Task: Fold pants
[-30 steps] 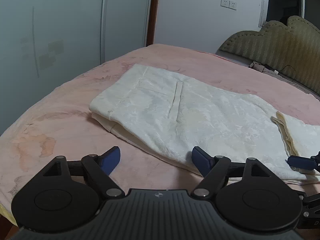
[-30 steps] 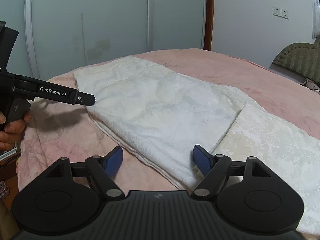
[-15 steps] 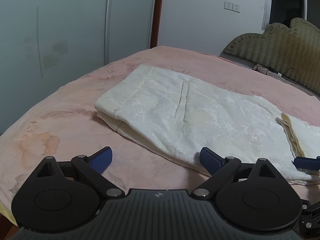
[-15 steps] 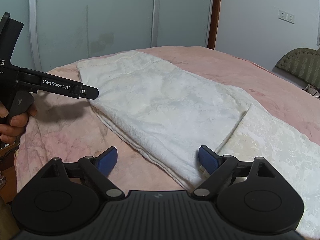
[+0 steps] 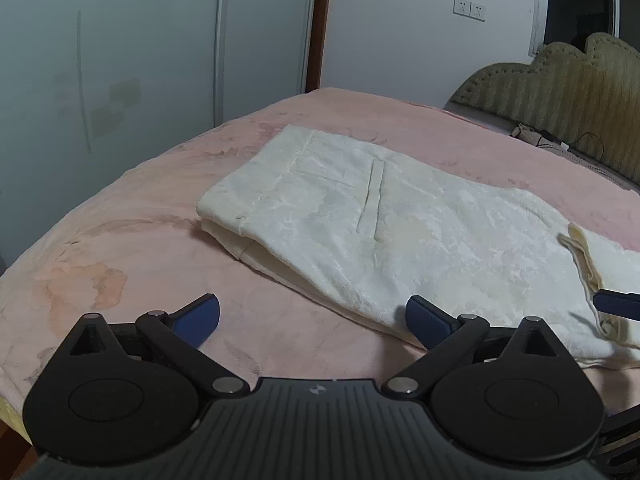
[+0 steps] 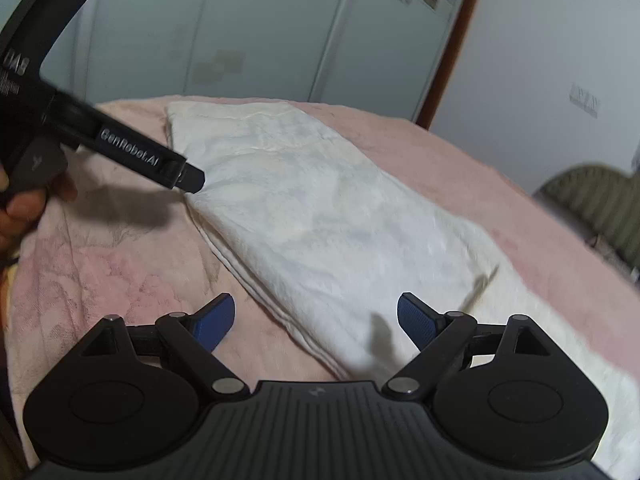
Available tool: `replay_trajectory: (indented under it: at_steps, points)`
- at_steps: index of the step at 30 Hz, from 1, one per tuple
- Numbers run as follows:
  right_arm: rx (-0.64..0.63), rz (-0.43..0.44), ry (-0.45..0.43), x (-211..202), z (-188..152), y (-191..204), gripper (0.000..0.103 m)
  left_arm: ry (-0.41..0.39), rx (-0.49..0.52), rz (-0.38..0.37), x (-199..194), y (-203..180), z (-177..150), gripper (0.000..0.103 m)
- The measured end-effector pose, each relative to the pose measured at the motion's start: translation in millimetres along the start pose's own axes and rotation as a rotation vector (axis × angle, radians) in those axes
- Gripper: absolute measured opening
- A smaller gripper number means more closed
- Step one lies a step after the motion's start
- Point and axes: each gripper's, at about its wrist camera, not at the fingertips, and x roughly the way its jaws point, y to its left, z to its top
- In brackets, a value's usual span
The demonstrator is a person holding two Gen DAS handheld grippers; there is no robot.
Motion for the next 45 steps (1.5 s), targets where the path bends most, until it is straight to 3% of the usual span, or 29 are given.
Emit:
replay_trajectory:
  at_steps: [4, 9, 12, 18, 20, 22, 25, 28, 33, 35, 36, 38, 41, 45]
  points:
    - [-0.138, -0.047, -0.023, 6.0, 10.6, 19.5, 0.089, 0.039, -0.108, -0.064, -0.1, 21.2, 9.4, 0.099]
    - [-0.378, -0.132, -0.082, 26.1, 24.7, 57.5, 0.089, 0.104, -0.424, -0.228, 5.3, 67.1, 23.4, 0.099]
    - [-0.446, -0.165, -0.122, 40.2, 36.9, 68.3, 0.099, 0.149, -0.588, -0.355, 16.0, 85.2, 27.0, 0.100]
    - [-0.307, -0.174, -0.172, 54.0, 70.5, 47.0, 0.100, 0.219, -0.788, -0.558, 43.3, 88.5, 30.4, 0.100]
    - [-0.231, -0.168, -0.190, 47.6, 78.1, 33.0, 0.100, 0.224, -0.845, -0.583, 55.6, 89.1, 33.7, 0.100]
    - [-0.145, -0.097, -0.175, 40.9, 84.9, 16.5, 0.100, 0.224, -0.875, -0.572, 67.2, 90.6, 40.3, 0.100]
    - [0.027, 0.154, -0.163, 26.9, 94.0, -14.2, 0.099, 0.229, -0.874, -0.526, 81.8, 90.4, 53.9, 0.097]
    - [0.202, 0.268, -0.156, 27.3, 106.2, -41.6, 0.099, 0.265, -0.852, -0.482, 92.0, 85.0, 62.8, 0.091]
    - [0.210, 0.203, 0.030, 82.3, 98.1, -44.4, 0.096, 0.260, -0.800, -0.403, 94.6, 83.7, 64.6, 0.068]
    - [0.170, 0.230, 0.142, 107.3, 85.9, -37.6, 0.096, 0.258, -0.802, -0.372, 95.7, 84.0, 62.5, 0.046]
    - [0.173, 0.238, 0.130, 109.1, 81.6, -36.3, 0.097, 0.259, -0.798, -0.351, 95.6, 84.8, 60.5, 0.039]
    - [0.186, 0.247, 0.109, 106.0, 82.6, -38.8, 0.097, 0.246, -0.771, -0.319, 93.4, 88.6, 57.3, 0.013]
    - [0.172, 0.227, 0.048, 96.4, 89.0, -47.8, 0.097, 0.188, -0.726, -0.316, 82.3, 85.7, 56.6, 0.009]
    - [0.163, 0.272, -0.025, 94.0, 93.6, -58.6, 0.097, 0.011, -0.435, -0.252, 39.1, 45.3, 74.7, 0.007]
